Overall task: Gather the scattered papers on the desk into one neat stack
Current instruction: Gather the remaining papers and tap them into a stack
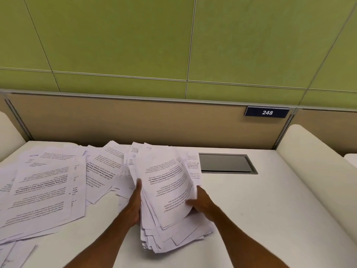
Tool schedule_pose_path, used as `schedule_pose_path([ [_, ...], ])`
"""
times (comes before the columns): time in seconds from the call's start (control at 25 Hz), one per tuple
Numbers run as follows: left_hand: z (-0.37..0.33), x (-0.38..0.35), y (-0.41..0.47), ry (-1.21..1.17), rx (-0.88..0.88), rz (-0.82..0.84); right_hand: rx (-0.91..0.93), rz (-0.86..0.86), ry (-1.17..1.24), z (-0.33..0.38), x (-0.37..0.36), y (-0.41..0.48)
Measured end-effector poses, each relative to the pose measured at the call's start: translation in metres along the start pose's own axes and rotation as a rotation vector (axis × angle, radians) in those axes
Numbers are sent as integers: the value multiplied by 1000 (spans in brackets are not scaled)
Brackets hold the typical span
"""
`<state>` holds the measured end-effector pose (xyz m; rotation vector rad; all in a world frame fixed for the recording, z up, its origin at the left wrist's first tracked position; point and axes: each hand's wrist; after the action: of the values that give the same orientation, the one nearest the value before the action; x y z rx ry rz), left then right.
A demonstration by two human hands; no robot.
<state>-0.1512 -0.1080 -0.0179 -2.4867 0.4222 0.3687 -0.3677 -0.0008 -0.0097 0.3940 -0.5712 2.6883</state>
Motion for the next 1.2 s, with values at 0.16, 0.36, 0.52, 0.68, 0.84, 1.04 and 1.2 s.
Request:
schedule_pose_path([
  [0.16, 6, 7, 0, 190, -124, -197, 49, 119, -67, 18, 11, 6],
  [0.36, -8, 45, -10, 90, -162, -146, -205, -332, -434, 26, 37, 49],
  [0.52, -35, 67, -8, 91, -201, -164, -260, -233, -510, 40, 15, 67],
  [0.68, -59, 79, 3, 162, -168, -126, -285, -222, -399, 42, -2, 76],
  [0.84, -69, 77, 29, 356, -145, -150, -307, -210, -343, 49, -1, 87],
  [1.04, -58, 39, 69, 596, -188, -334, -317, -249, -325, 64, -20, 92],
  [1.2, -52, 24, 83, 1121, -212, -586, -294, -281, -133, 70, -16, 104],
])
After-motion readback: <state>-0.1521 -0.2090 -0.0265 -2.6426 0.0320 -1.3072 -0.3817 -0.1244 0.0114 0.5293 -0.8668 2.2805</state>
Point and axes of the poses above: each hand's wrist, its own y-axis towards the middle knuckle, its own x-axis out of the back of the hand, z = x × y, and after that the axes turned 1 degree about -z, right-handed
